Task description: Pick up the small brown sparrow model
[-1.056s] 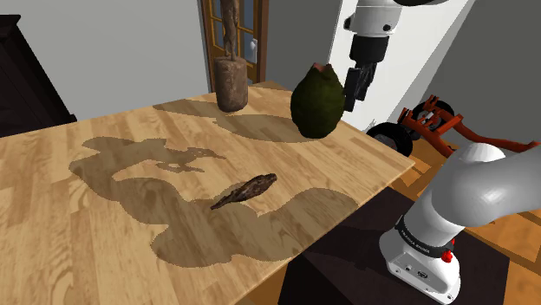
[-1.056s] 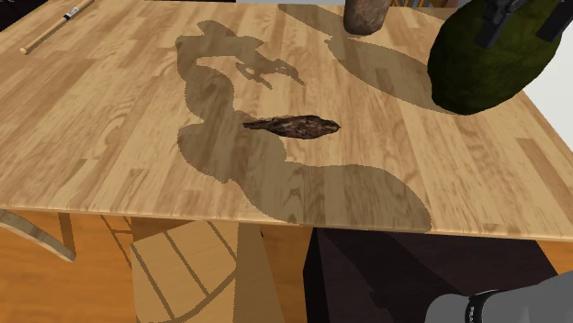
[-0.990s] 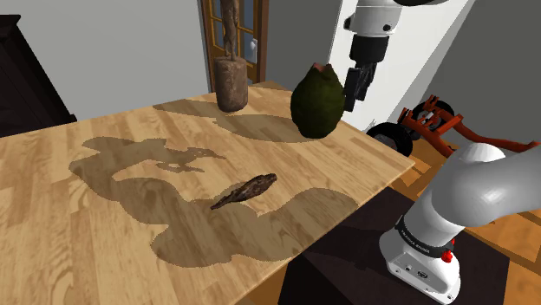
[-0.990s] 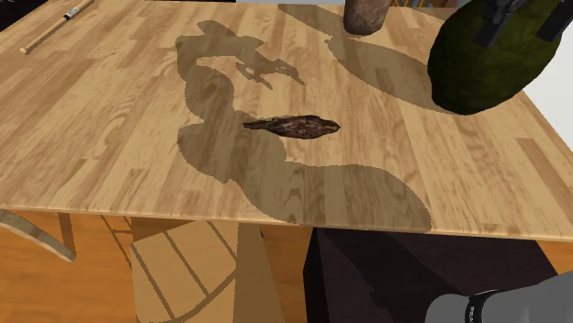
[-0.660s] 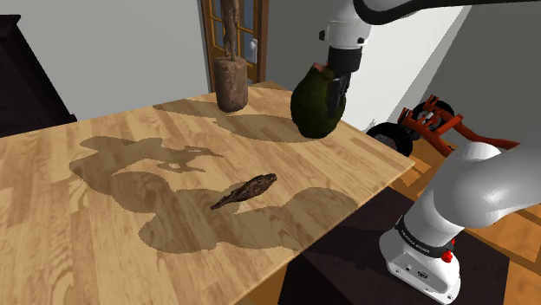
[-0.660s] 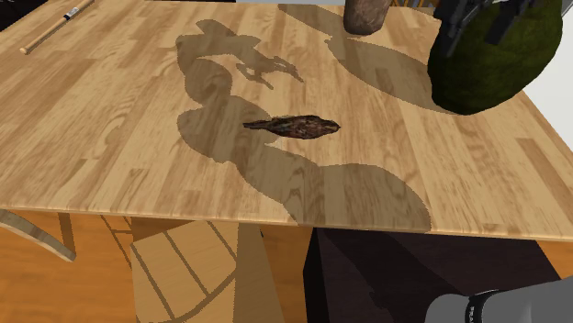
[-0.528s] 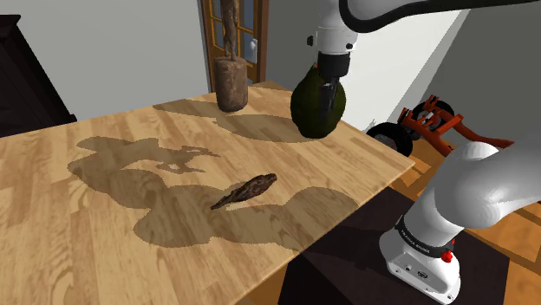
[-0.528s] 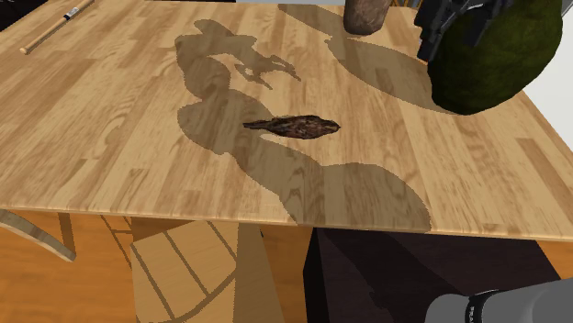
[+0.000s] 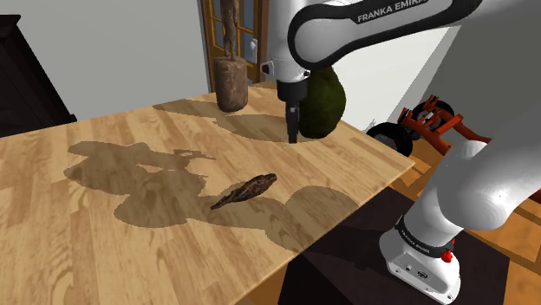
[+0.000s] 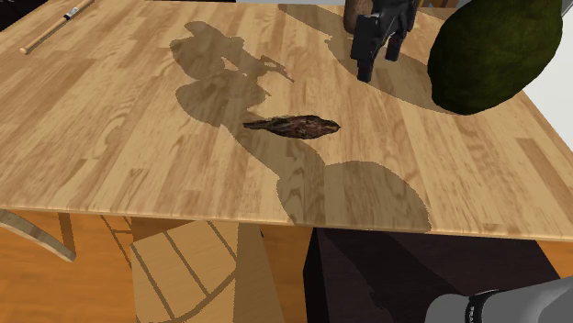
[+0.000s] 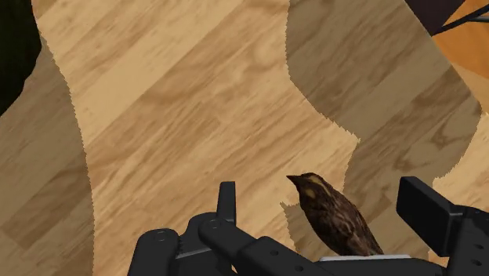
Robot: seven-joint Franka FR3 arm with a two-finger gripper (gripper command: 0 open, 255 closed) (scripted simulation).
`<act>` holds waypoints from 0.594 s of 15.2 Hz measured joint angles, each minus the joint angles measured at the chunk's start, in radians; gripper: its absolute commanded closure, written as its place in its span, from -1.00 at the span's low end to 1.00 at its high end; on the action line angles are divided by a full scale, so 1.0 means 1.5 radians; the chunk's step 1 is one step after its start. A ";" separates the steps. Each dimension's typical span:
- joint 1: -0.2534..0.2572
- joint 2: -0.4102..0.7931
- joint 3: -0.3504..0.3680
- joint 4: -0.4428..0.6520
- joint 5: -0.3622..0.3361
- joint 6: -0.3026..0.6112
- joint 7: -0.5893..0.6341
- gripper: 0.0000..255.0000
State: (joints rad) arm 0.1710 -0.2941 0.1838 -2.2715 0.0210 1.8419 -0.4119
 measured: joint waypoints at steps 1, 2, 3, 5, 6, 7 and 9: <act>0.006 0.022 0.006 0.006 -0.005 0.013 -0.014 -1.00; 0.012 0.045 0.012 0.014 -0.011 0.027 -0.026 -1.00; 0.018 0.063 0.018 0.019 -0.016 0.038 -0.038 -1.00; 0.032 0.103 0.034 0.031 -0.028 0.062 -0.057 -1.00; 0.039 0.118 0.041 0.035 -0.034 0.071 -0.067 -1.00; 0.044 0.139 0.047 0.048 -0.042 0.077 -0.080 -1.00; 0.058 0.183 0.062 0.064 -0.059 0.099 -0.095 -1.00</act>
State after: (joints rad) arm 0.2586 -0.0196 0.2773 -2.1748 -0.0680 1.9899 -0.5542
